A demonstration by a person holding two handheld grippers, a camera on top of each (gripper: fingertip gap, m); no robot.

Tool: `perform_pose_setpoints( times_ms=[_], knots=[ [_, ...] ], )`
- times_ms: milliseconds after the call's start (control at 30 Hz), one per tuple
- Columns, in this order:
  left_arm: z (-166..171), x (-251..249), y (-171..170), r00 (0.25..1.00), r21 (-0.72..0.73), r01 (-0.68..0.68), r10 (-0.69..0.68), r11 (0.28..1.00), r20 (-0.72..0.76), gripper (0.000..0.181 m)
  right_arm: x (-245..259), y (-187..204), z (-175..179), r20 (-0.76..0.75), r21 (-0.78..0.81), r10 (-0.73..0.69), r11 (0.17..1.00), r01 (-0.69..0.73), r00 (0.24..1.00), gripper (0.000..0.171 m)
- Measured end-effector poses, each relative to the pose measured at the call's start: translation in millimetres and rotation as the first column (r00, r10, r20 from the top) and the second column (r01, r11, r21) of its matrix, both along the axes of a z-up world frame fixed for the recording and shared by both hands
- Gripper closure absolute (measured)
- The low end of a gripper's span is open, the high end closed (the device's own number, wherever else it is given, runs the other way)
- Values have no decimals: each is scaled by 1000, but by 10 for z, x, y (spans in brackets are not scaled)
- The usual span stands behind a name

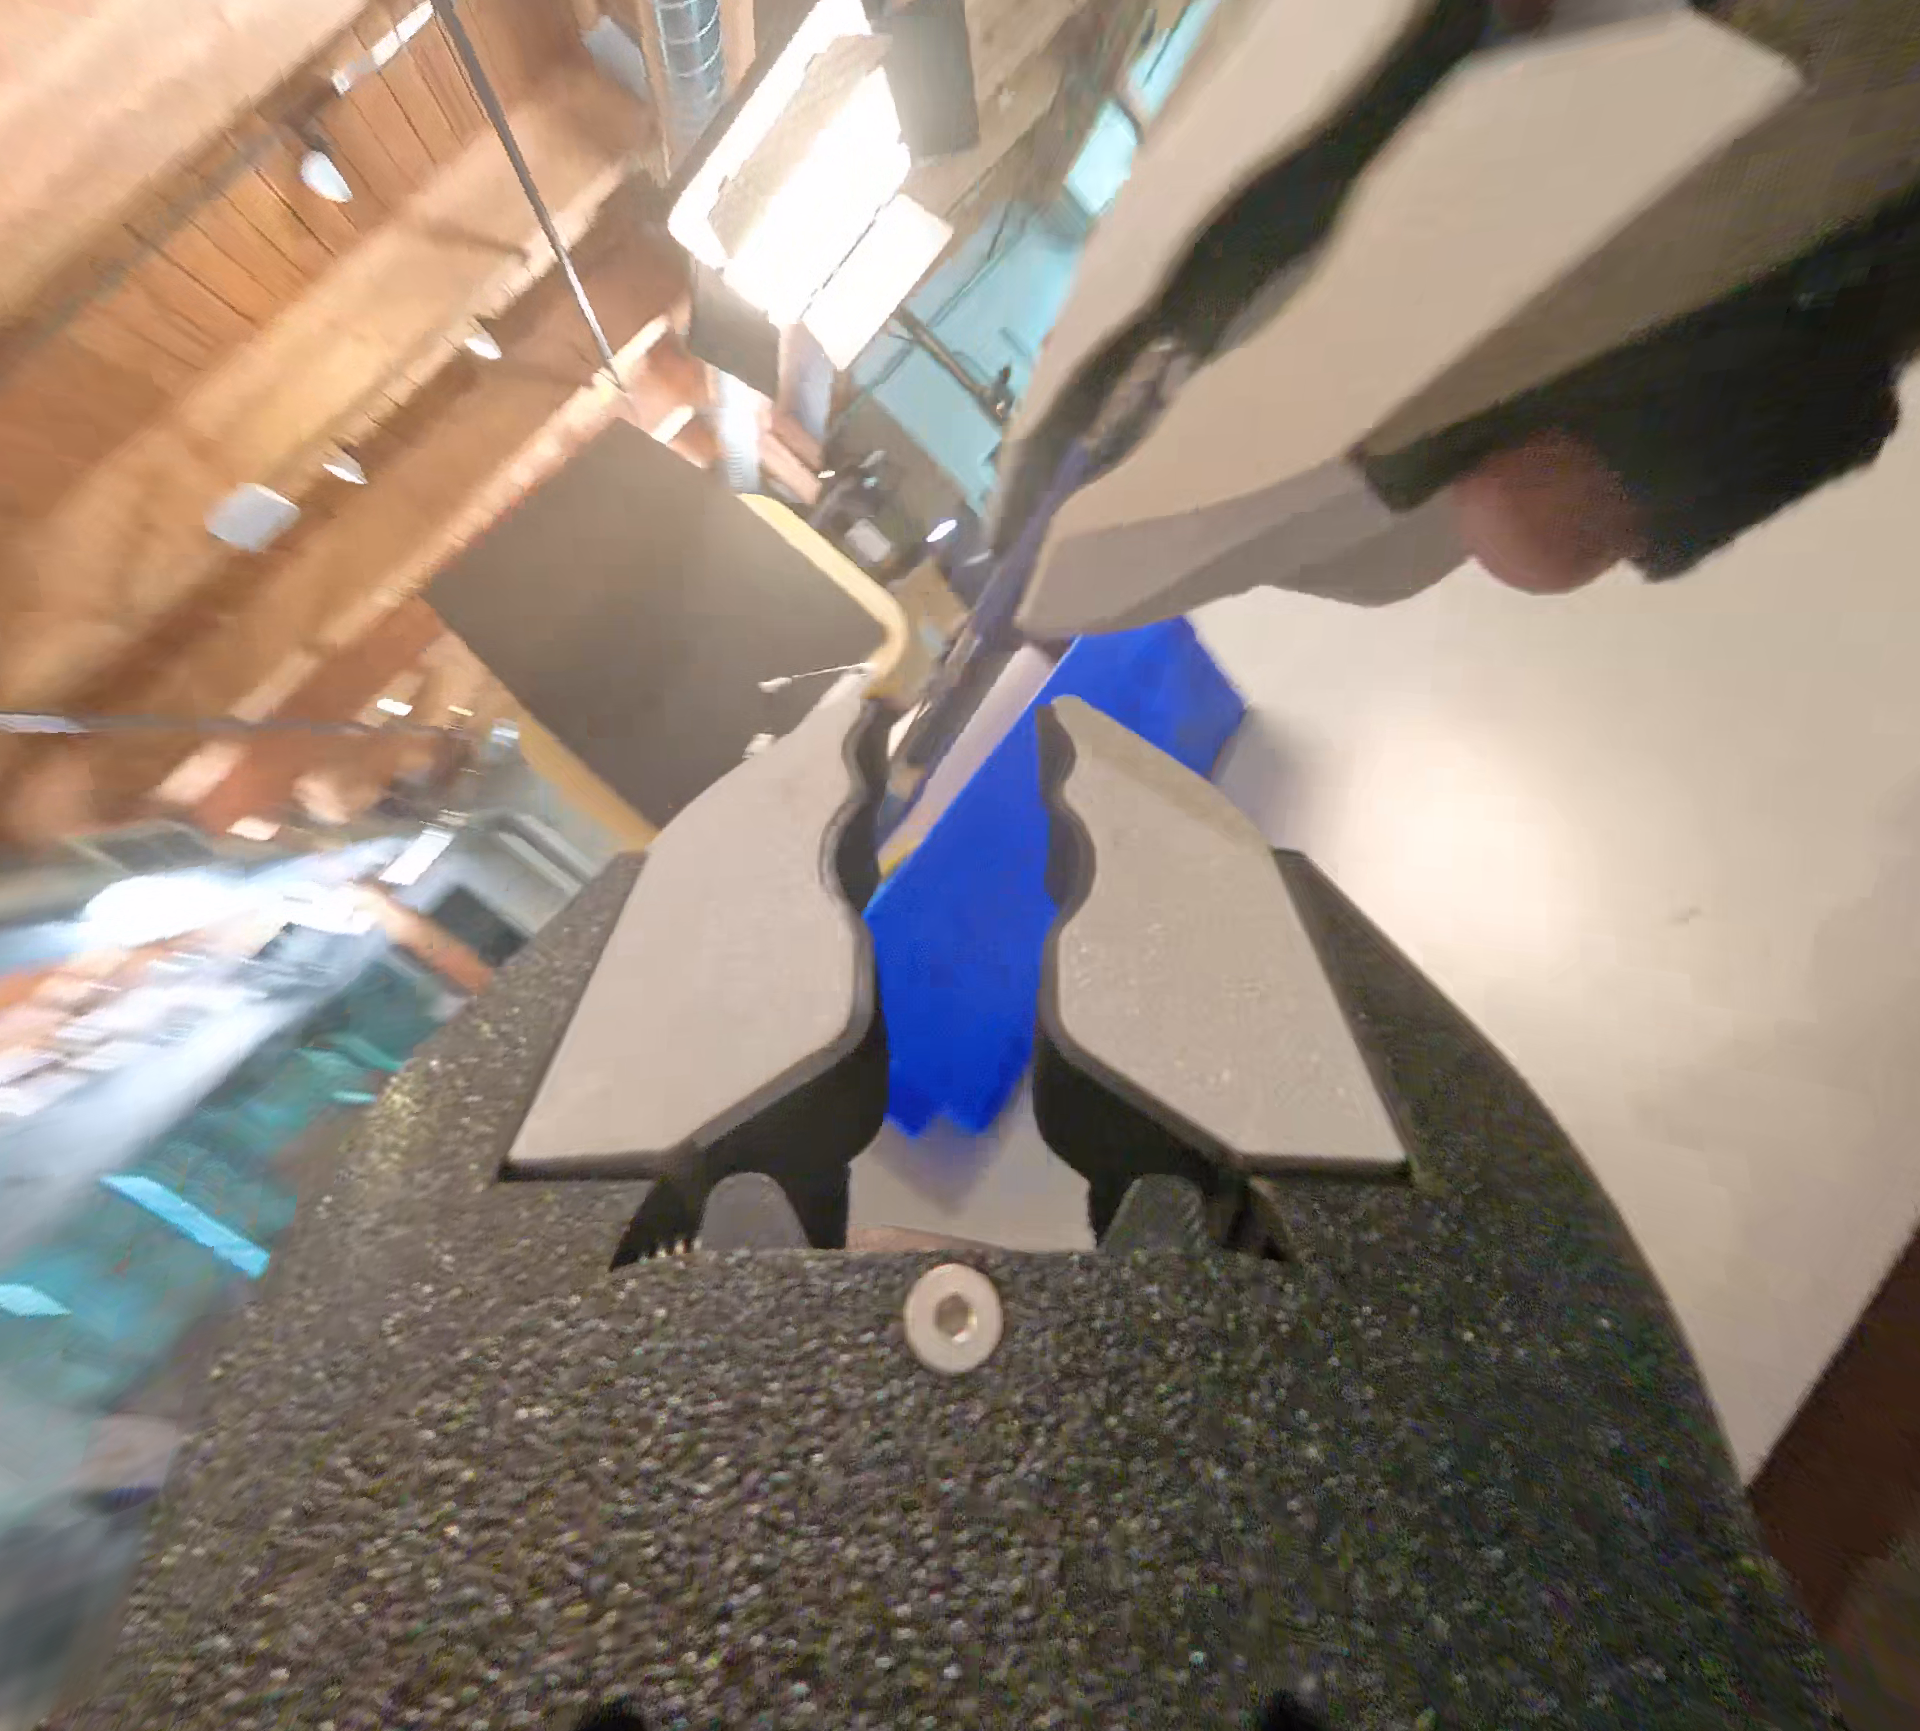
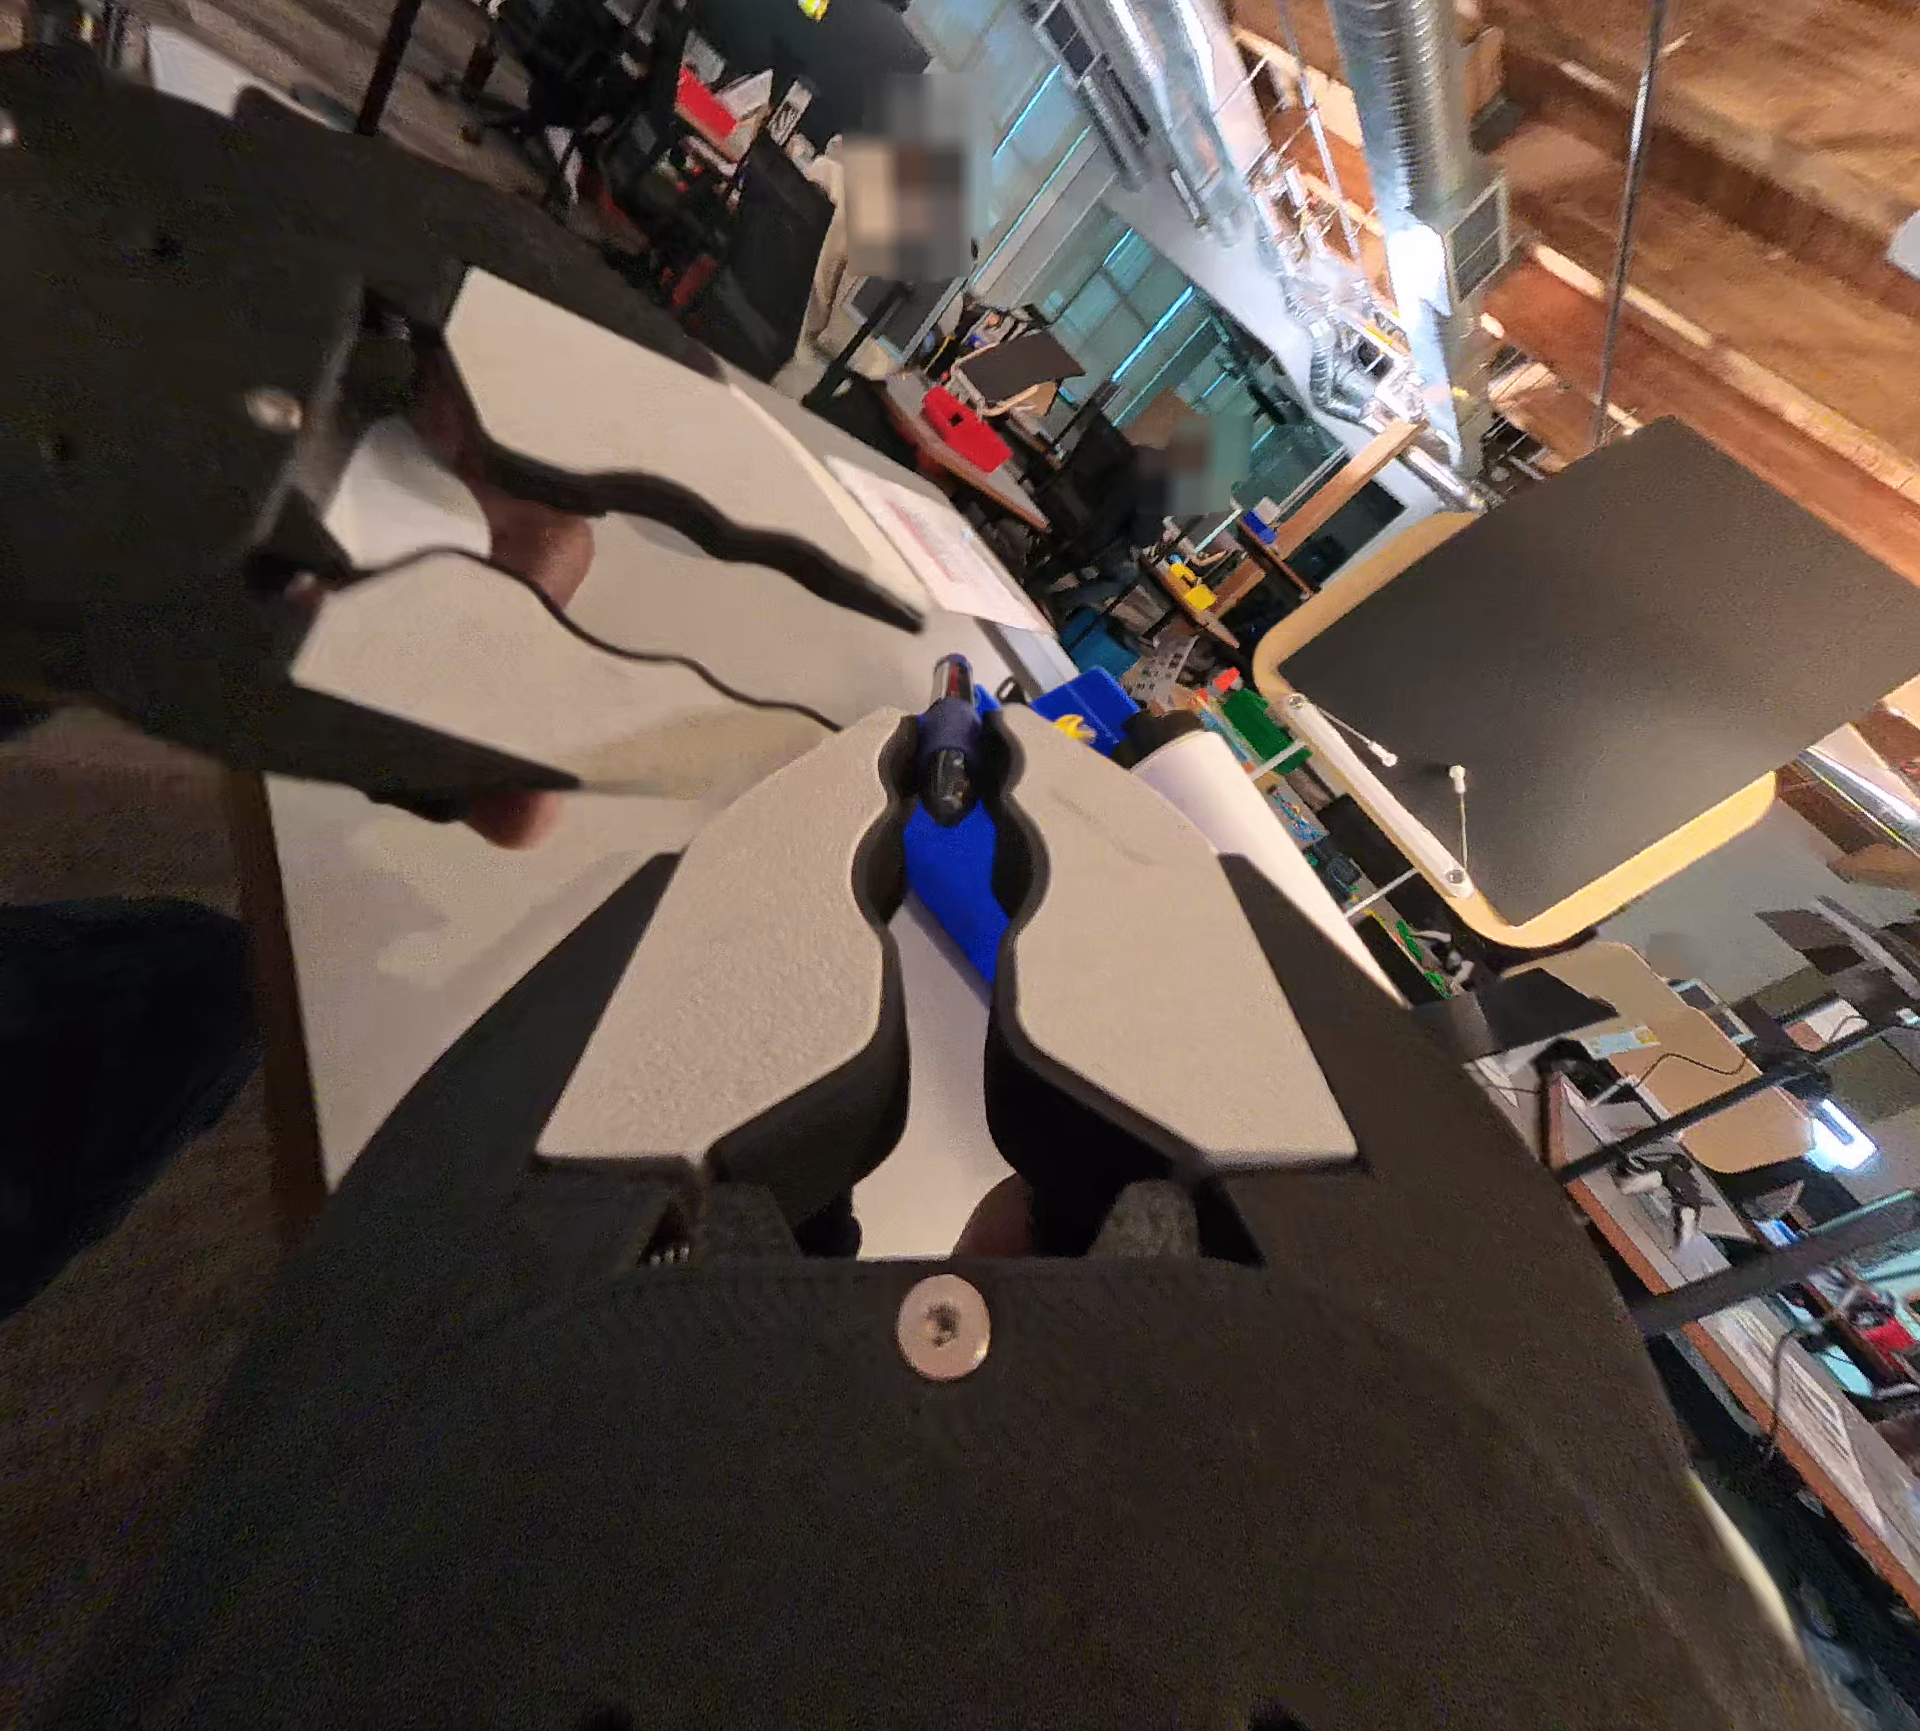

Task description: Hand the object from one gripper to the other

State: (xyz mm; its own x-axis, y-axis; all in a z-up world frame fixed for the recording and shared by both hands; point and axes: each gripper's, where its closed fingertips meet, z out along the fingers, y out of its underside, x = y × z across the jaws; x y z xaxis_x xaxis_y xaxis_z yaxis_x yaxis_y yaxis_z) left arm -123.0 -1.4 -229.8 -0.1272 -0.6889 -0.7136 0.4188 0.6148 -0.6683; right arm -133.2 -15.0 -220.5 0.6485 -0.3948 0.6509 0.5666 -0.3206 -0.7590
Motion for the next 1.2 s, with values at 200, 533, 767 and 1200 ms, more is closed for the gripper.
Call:
perform_pose_setpoints(
  times_ms=[200,533,767,1200],
  knots=[
    [67,22,65,773,-754,196,-572,627,-274,136,54,-235,221,27,182,74,980,-77,997,160],
    [105,-103,-153,248,-996,-16,-965,-86,80,136,-233,-132,99,22,210,327,922,-325,945,160],
    [162,-148,-140,305,-993,67,-945,-97,113,168,-155,-72,-75,-69,208,362,917,-342,930,160],
    [173,-13,212,970,-450,69,-165,890,-178,169,-37,-95,71,-166,141,190,976,-168,968,145]
  ],
)
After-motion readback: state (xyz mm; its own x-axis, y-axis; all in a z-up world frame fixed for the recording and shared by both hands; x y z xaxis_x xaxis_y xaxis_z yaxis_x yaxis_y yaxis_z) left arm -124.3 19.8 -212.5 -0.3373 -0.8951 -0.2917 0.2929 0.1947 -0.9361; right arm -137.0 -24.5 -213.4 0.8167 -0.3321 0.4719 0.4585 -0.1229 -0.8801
